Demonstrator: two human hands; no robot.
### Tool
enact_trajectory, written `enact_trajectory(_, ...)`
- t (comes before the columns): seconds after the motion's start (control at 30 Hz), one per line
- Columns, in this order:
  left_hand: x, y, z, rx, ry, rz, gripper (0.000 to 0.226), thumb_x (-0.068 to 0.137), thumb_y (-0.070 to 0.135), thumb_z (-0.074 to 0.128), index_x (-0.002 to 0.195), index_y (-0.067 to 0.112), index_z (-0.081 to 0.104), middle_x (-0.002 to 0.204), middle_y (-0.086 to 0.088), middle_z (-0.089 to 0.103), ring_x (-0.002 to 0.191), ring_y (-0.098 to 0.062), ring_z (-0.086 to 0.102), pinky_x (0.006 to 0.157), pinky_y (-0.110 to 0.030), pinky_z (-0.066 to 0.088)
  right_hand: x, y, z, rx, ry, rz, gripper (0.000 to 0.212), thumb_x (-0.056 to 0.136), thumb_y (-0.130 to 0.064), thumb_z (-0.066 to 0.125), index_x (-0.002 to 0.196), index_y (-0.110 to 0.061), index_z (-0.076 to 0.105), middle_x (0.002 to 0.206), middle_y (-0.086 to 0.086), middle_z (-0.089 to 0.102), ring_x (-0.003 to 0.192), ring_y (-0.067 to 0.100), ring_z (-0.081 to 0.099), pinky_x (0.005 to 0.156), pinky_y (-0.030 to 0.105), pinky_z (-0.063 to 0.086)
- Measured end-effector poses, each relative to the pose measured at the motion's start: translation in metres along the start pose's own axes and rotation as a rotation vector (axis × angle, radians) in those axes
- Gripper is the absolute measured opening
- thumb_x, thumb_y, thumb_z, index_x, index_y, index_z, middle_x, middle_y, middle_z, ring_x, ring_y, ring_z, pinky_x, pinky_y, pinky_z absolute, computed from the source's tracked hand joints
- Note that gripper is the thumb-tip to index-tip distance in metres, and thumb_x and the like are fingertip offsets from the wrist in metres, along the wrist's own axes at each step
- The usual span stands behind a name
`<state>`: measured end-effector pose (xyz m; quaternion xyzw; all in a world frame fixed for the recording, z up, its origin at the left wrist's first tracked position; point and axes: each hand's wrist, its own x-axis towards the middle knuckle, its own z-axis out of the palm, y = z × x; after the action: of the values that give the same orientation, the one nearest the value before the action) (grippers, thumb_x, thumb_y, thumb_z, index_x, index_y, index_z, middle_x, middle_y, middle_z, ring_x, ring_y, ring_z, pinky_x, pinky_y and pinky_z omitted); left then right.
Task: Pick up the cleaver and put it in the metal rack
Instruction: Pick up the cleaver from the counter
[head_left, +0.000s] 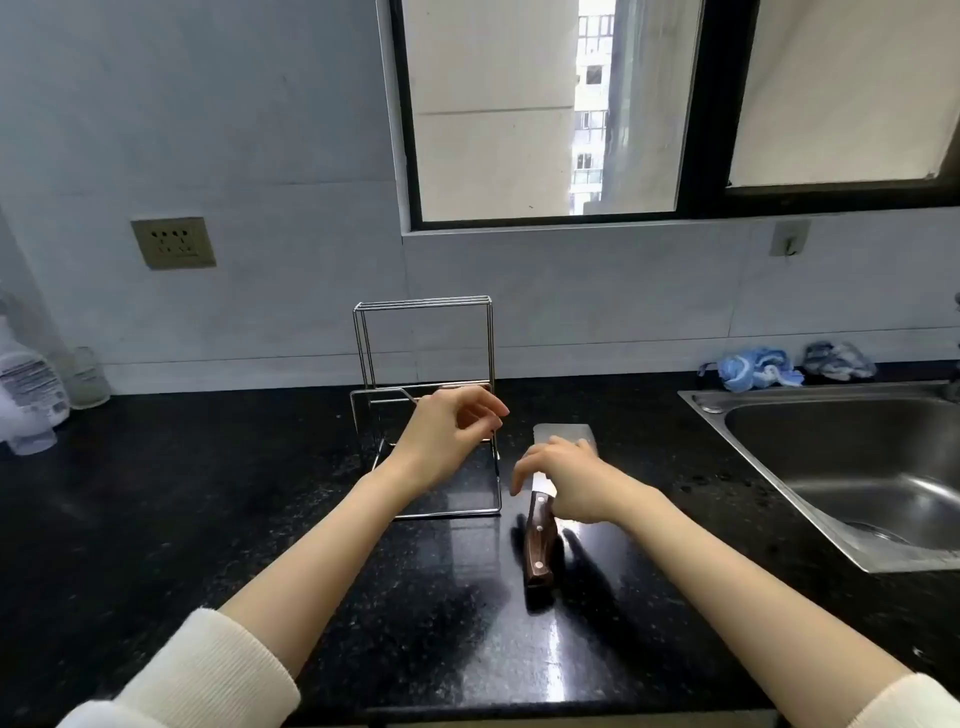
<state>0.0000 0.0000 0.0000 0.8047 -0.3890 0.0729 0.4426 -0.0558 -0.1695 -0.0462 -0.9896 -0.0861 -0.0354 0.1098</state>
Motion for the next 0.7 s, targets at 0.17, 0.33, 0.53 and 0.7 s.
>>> enact_trajectory(0.17, -0.003, -0.008, 0.009, 0.012, -0.062, -0.04, 0.012, 0.083, 0.012, 0.064, 0.093, 0.014, 0.069, 0.09, -0.005, 0.073, 0.082, -0.017, 0.068, 0.08, -0.032, 0.055, -0.006, -0.002, 0.005, -0.165, -0.057, -0.07, 0.049, 0.07, 0.007, 0.045, 0.098, -0.026, 0.067, 0.117, -0.003, 0.063, 0.1, 0.023, 0.045, 0.076, 0.034, 0.031)
enact_trajectory(0.33, -0.005, -0.012, 0.015, 0.04, -0.097, -0.05, 0.013, 0.084, 0.012, 0.063, 0.094, 0.018, 0.068, 0.087, -0.001, 0.071, 0.079, -0.017, 0.066, 0.071, -0.019, 0.05, -0.013, -0.002, 0.007, -0.158, -0.031, -0.101, 0.043, 0.07, 0.01, 0.046, 0.096, -0.017, 0.068, 0.106, 0.005, 0.067, 0.099, 0.027, 0.057, 0.082, 0.043, 0.05)
enact_trajectory(0.53, -0.007, -0.014, 0.02, 0.068, -0.158, -0.053, 0.016, 0.082, 0.007, 0.061, 0.092, 0.019, 0.067, 0.086, -0.002, 0.068, 0.064, -0.01, 0.055, 0.058, -0.007, 0.042, -0.019, -0.001, 0.011, -0.14, -0.003, -0.125, 0.041, 0.071, 0.01, 0.044, 0.097, -0.015, 0.063, 0.107, 0.007, 0.062, 0.097, 0.027, 0.058, 0.075, 0.038, 0.045)
enact_trajectory(0.7, -0.007, -0.013, 0.022, 0.064, -0.166, -0.043, 0.018, 0.081, 0.006, 0.061, 0.09, 0.02, 0.066, 0.087, -0.005, 0.07, 0.061, -0.009, 0.053, 0.061, -0.014, 0.045, -0.023, -0.001, 0.006, -0.047, 0.087, -0.123, 0.041, 0.073, 0.009, 0.039, 0.101, -0.015, 0.058, 0.111, 0.006, 0.06, 0.093, 0.03, 0.058, 0.076, 0.041, 0.048)
